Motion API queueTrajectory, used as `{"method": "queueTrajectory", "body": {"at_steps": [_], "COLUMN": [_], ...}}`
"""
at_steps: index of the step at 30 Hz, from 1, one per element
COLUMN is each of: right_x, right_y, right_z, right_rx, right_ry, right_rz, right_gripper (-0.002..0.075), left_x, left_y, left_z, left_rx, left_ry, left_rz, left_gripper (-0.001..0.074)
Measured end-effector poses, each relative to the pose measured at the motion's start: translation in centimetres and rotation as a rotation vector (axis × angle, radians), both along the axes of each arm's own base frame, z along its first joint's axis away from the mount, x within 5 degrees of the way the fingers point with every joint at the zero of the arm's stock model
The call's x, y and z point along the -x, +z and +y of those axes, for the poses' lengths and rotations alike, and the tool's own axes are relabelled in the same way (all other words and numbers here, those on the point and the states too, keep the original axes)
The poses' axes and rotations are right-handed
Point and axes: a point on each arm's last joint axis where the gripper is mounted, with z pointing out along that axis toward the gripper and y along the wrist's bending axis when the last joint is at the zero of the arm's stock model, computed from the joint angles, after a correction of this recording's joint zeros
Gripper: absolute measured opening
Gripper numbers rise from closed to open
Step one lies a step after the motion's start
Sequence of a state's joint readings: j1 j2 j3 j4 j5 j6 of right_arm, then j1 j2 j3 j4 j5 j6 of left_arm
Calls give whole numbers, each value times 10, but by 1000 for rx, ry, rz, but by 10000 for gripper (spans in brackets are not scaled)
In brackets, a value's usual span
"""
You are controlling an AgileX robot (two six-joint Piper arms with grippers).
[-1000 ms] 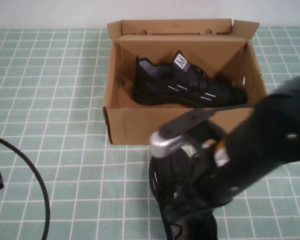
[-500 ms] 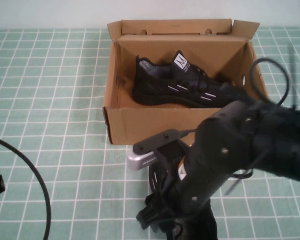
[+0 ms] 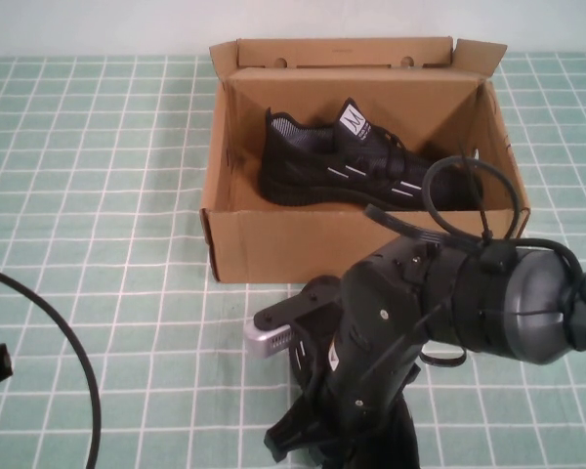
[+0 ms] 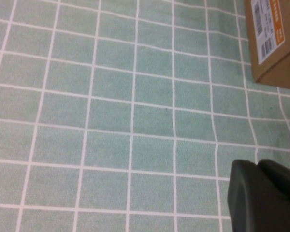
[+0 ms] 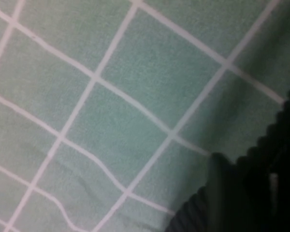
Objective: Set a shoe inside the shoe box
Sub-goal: Pick up the shoe from the table, then hand over the shoe
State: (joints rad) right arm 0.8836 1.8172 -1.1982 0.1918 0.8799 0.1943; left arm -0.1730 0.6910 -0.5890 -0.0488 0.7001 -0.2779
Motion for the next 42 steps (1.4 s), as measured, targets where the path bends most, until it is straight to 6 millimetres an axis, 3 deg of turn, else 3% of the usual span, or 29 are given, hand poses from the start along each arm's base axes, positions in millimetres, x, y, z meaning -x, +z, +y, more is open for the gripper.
{"method": "queueTrajectory", "body": {"at_steps": [1,4,9,13,17,24,28,35,42], "right_x": [0,1,3,5,5,15,21,23,24], "right_y": [-1,0,3,20,60,156,190,202,202], "right_z": [0,0,-2,-9,-12,-25,-39,-66,-68], "right_rx": [3,6,17,40,-16,-165,-166,11,29], "right_ry": [8,18,50,122,202,335,363,408,393], "right_rz": [1,7,14,-21,-126,-379,-484,-556,-536], "right_gripper": [132,59,34,24,15,13,13,13,13], "left_x": [0,0,0,0,1,4,5,3,-11], "left_y": [0,0,0,0,0,4,8,25,31], "left_z": [0,0,0,0,-4,-19,-27,-40,-49], "left_rx": [-1,-1,-1,7,70,326,456,616,798], "left_ry": [0,0,0,0,1,4,-26,-146,-158], "left_rz": [5,6,6,8,19,64,74,-43,-58], "left_gripper": [-5,-5,-5,-5,-5,-5,-5,-5,-5]}}
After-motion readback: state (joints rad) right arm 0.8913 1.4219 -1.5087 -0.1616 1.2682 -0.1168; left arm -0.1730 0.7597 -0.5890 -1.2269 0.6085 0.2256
